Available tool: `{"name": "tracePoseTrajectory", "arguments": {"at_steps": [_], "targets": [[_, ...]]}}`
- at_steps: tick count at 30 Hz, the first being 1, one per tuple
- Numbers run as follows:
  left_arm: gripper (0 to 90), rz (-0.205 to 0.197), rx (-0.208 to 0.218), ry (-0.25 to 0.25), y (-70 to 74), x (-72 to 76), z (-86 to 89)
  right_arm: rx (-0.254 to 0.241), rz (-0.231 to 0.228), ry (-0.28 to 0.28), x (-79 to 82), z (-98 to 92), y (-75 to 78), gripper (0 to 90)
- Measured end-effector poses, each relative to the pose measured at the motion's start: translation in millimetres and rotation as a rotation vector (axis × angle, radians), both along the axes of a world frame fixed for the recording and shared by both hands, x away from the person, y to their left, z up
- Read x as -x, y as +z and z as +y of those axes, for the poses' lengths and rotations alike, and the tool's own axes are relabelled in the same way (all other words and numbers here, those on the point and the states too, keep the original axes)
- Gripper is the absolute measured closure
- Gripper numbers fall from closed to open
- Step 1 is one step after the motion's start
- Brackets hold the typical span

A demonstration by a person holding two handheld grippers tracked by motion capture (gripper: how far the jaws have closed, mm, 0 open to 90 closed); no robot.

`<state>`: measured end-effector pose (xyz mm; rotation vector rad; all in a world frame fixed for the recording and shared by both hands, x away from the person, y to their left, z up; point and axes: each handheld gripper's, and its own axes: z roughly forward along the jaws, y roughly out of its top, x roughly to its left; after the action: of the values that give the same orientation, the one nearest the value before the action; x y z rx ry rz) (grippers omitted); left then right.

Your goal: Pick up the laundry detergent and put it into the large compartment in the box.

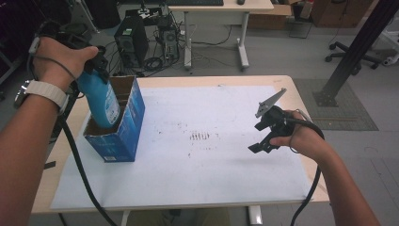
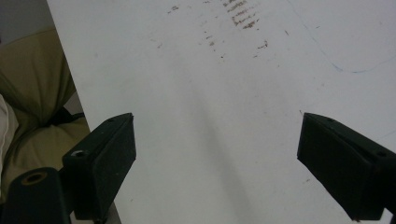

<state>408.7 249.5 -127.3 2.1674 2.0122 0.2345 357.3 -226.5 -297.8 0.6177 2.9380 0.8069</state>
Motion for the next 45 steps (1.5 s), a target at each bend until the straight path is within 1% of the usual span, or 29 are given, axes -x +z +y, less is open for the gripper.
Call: {"name": "tracePoseTrajectory", "arguments": {"at_steps": [4,8,13,20,22,24,25,27,28,29,36,38,41,45], "targets": [[37.4,0.010,0.002,-0.007,-10.9,-2.2,1.4,0.005,0.003,0.002,-1.0,0.9,-0.8,11.8],[37.4,0.006,0.001,-0.008,-19.9,-3.1,2.9,0.006,0.002,0.002,-1.7,1.7,-1.4,11.8],[37.4,0.011,0.004,-0.006,-34.0,-5.3,6.0,0.010,0.005,0.001,-1.6,2.3,-2.1,11.8],[37.4,0.016,-0.017,-0.017,-52.8,-9.0,5.1,0.014,0.004,0.003,-0.2,3.3,-2.9,11.8],[37.4,0.021,-0.024,-0.021,-56.9,-10.0,4.3,0.012,0.010,-0.002,-0.2,3.7,-3.7,11.8],[37.4,0.015,-0.030,-0.023,-60.4,-10.7,3.5,0.015,0.010,0.002,-0.6,4.0,-5.1,11.8],[37.4,0.021,-0.031,-0.025,-62.7,-11.2,3.4,0.015,0.011,0.003,-0.6,4.3,-5.6,11.8],[37.4,0.018,-0.031,-0.024,-67.6,-11.7,3.6,0.017,0.013,0.004,-0.5,4.6,-6.4,11.8],[37.4,0.027,-0.031,-0.025,-70.6,-12.1,3.4,0.016,0.014,0.004,-0.7,4.6,-6.6,11.8],[37.4,0.023,-0.033,-0.024,-73.2,-12.3,3.5,0.017,0.012,0.003,-0.9,4.5,-6.7,11.8],[37.4,0.025,-0.039,-0.031,-89.0,-14.9,3.6,0.020,0.019,0.002,-1.9,4.7,-8.5,11.8],[37.4,0.015,-0.042,-0.029,-92.7,-15.1,3.3,0.019,0.019,0.002,-2.0,4.6,-8.9,11.8],[37.4,0.013,-0.044,-0.033,-98.5,-15.7,3.8,0.019,0.021,0.003,-2.4,4.4,-9.9,11.8],[37.4,0.017,-0.046,-0.034,-106.4,-16.4,3.3,0.019,0.023,0.001,-2.4,4.7,-9.9,11.8]]}}
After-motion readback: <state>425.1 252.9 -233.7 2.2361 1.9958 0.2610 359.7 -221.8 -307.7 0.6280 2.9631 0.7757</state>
